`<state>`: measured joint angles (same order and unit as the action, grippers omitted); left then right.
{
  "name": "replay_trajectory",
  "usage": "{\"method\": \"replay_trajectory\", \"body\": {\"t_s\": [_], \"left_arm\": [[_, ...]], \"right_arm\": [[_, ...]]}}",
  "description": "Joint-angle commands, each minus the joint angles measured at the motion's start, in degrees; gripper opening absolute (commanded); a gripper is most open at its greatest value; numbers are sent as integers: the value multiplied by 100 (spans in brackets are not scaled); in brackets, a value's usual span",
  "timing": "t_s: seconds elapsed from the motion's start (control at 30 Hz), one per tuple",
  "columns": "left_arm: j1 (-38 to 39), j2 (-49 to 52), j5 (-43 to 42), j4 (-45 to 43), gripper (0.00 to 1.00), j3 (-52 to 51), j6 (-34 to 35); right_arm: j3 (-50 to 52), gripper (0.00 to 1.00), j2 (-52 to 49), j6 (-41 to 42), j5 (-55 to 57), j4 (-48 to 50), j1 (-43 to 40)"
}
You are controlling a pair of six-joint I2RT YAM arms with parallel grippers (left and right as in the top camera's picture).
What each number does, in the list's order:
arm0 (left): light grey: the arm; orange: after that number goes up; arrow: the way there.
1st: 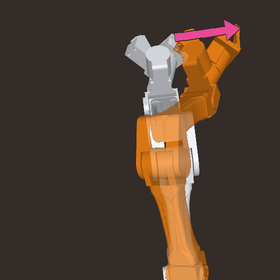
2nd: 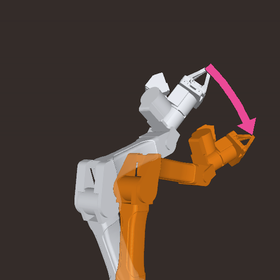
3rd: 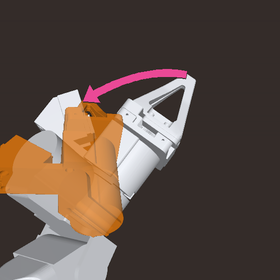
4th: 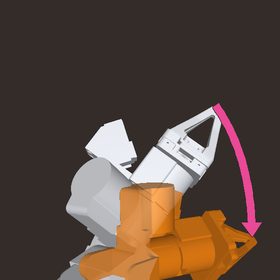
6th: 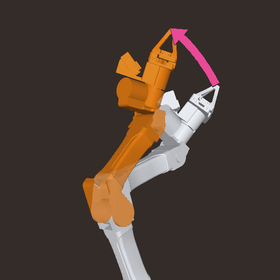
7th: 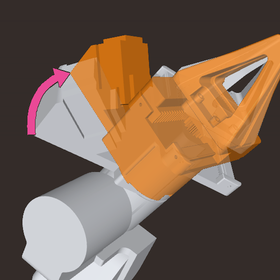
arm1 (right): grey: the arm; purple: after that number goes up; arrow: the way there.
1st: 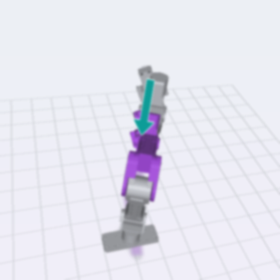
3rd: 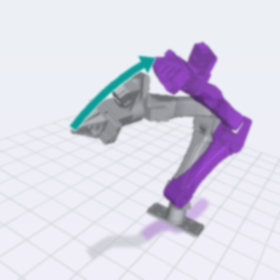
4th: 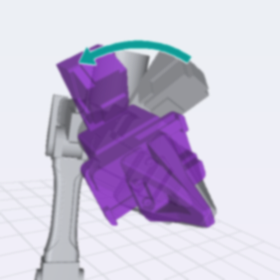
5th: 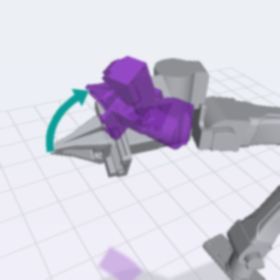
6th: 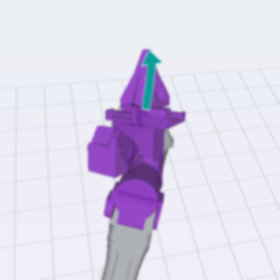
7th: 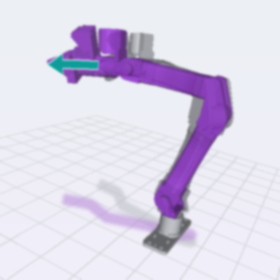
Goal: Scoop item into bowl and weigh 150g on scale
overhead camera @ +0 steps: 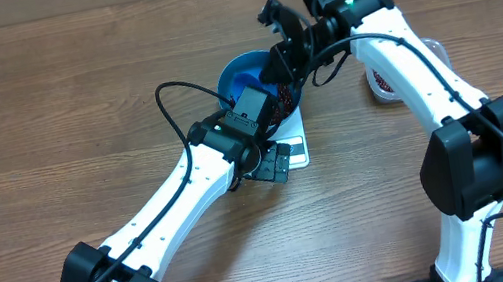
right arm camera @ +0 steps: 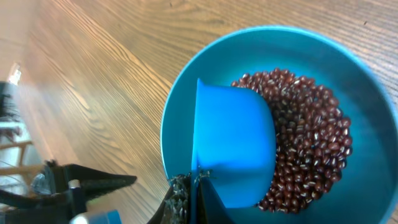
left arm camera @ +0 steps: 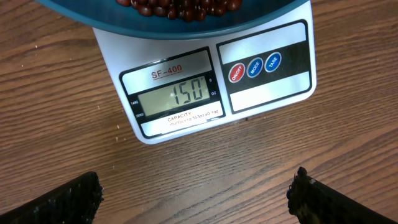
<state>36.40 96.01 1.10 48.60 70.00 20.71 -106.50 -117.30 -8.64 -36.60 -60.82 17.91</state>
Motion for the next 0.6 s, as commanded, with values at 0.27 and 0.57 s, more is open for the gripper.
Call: {"method": "replay_trajectory", "body": {"t_s": [0.27, 0.57], "left_arm": [[22, -114, 61, -4, 99, -55, 52], [22, -114, 59, -4, 100, -55, 52]], "right_arm": [[-138, 4, -44, 157, -1281, 118, -503], [-136, 4, -44, -365, -356, 168, -372]]}}
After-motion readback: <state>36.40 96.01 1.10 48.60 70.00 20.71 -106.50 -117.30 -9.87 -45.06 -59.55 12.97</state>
